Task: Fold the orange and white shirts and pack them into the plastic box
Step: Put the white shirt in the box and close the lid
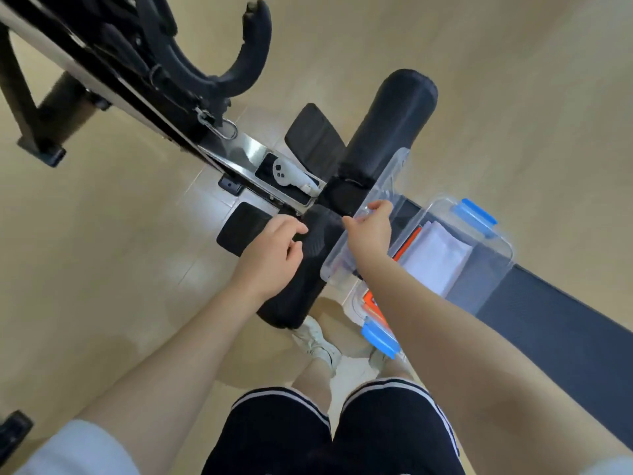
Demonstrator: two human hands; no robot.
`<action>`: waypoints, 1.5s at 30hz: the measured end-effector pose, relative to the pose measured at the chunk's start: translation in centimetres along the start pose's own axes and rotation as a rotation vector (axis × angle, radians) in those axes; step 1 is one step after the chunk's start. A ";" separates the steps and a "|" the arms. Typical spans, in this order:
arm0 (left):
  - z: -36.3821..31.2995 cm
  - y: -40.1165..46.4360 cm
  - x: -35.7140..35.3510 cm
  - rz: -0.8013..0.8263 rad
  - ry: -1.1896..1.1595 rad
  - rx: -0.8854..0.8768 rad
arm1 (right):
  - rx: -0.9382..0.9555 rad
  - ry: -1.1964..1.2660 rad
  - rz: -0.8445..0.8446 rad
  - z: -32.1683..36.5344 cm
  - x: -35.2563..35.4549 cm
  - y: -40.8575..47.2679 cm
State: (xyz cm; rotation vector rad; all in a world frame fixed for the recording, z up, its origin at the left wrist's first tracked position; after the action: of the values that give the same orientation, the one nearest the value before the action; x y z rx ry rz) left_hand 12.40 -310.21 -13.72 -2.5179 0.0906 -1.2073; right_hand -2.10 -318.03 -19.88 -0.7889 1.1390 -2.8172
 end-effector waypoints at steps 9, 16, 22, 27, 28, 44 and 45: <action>-6.9 1.9 -2.1 0.200 -0.003 -0.222 | 0.149 0.319 -0.081 -0.7 8.6 -3.3; -13.0 2.4 -7.6 0.318 -0.010 -0.294 | -0.018 0.472 -0.281 -8.7 14.7 -4.6; -13.6 3.2 -13.7 0.500 0.274 -0.319 | -0.200 0.142 -0.300 -15.4 17.0 -3.1; -12.7 3.3 -17.0 0.619 0.483 -0.256 | -0.244 -0.057 -0.178 -18.1 16.9 -2.0; -12.5 3.3 -17.5 0.652 0.484 -0.227 | -0.264 -0.062 -0.152 -18.5 17.0 -1.8; -13.4 5.9 -19.2 0.495 0.718 -0.397 | -0.306 0.012 0.031 -18.6 18.1 2.4; -13.6 6.3 -19.4 0.481 0.739 -0.382 | -0.228 -0.144 0.015 -18.1 18.6 2.7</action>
State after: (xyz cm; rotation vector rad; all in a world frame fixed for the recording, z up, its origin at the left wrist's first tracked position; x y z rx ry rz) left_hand -9.76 -315.99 -22.43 -1.9777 1.1186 -1.9384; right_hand -26.97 -311.71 -24.34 -0.9729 1.4508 -2.5985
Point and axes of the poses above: each hand's wrist, its own y-axis towards the middle knuckle, its own x-axis out of the back of the hand, z = x × y, the point moved 4 cm from there along y, towards the middle knuckle, and after that the axes turned 2 degrees about -x, right-handed, at the moved point
